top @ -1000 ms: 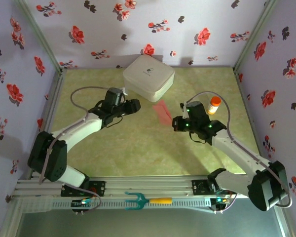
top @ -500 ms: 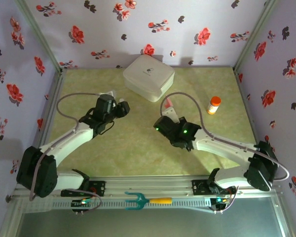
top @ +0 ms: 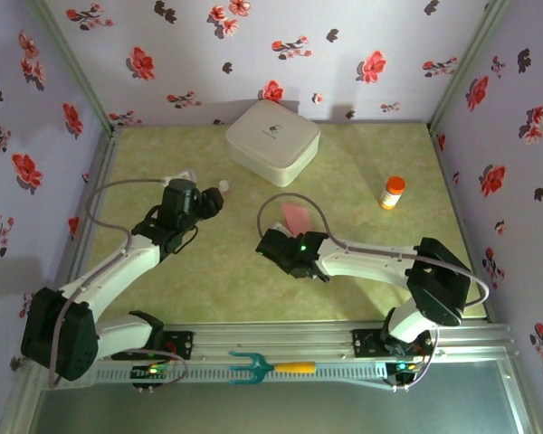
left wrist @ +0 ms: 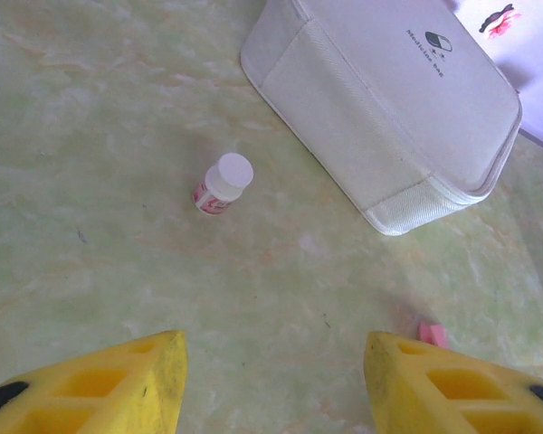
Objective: Fold a paper plane with a square sheet of paper (pick it up from the middle)
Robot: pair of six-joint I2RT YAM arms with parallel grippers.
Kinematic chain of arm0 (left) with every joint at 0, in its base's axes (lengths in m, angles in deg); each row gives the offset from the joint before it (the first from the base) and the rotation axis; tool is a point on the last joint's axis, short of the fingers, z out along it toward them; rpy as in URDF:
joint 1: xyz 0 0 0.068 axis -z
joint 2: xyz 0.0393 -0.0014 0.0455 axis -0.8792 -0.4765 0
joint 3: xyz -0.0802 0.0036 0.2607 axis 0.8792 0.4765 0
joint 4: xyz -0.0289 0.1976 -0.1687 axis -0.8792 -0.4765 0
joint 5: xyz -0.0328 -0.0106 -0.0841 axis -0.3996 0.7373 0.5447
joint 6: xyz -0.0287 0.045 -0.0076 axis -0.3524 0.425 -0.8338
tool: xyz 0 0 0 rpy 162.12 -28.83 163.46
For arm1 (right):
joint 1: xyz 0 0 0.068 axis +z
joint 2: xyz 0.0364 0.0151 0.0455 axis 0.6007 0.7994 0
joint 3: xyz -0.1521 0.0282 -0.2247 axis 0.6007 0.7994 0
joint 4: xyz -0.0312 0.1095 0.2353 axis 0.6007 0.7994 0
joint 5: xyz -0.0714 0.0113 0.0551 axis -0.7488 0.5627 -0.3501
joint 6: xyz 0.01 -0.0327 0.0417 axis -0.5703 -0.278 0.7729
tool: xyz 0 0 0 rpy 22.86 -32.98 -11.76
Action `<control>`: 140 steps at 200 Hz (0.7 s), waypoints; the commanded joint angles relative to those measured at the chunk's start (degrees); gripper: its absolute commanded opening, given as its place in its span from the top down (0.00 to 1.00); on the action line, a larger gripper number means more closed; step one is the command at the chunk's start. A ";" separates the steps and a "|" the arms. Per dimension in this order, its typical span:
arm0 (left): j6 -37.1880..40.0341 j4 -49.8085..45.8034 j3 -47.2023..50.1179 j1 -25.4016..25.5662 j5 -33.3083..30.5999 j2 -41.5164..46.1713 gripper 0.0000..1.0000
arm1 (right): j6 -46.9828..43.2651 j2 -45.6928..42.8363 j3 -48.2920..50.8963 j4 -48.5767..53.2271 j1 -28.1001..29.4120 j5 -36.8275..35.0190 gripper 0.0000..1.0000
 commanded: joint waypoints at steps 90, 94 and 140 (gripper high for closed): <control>-0.46 1.80 -1.86 -0.68 9.42 -5.43 0.56 | 20.22 -16.35 14.07 -24.27 -21.01 32.06 0.59; -0.57 2.21 -1.82 -0.70 9.89 -5.71 0.58 | 21.43 -16.45 14.84 -25.48 -22.02 32.62 0.60; -0.43 5.15 -3.16 -0.71 15.65 -9.20 0.77 | 28.65 -12.41 18.57 -34.16 -29.41 44.43 0.68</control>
